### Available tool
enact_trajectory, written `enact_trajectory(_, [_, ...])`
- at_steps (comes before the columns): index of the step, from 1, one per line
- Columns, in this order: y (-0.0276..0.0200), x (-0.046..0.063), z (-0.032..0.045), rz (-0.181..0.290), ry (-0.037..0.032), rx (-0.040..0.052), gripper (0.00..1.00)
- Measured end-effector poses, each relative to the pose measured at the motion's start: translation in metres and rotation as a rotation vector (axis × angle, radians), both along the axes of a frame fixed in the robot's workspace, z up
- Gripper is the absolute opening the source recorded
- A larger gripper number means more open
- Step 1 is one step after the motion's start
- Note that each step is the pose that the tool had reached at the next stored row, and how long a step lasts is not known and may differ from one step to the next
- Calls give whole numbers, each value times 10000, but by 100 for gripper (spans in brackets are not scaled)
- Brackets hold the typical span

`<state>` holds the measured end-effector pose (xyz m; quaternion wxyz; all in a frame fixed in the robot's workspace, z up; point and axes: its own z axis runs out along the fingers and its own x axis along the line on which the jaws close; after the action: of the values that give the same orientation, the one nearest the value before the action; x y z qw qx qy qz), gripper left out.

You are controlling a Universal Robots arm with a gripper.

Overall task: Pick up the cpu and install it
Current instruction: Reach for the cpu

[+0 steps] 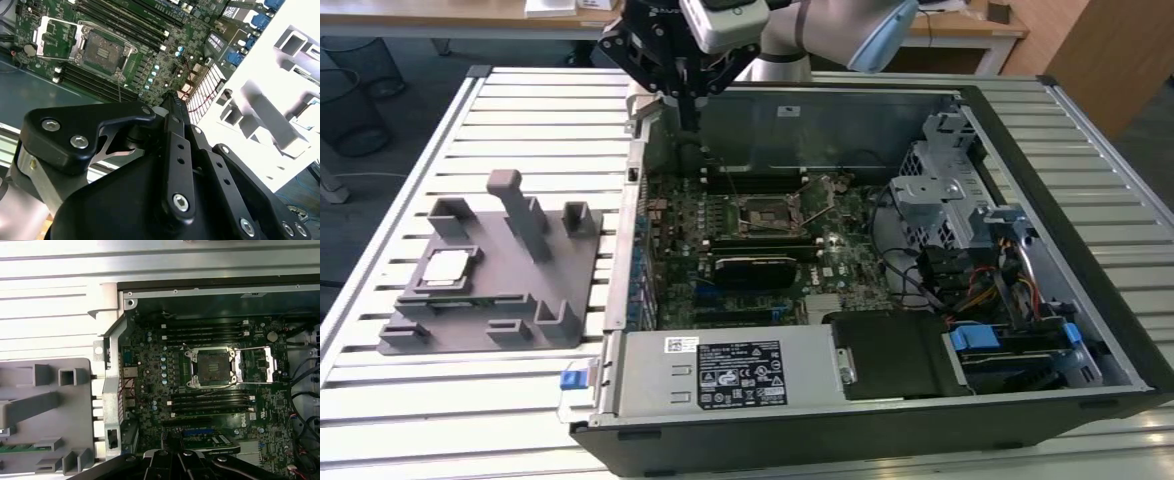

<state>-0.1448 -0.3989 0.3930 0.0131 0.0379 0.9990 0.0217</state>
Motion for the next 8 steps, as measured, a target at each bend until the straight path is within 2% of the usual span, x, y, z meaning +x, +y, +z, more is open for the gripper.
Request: enact_trajectory(8, [0,-60,-1,-1,0,0,11])
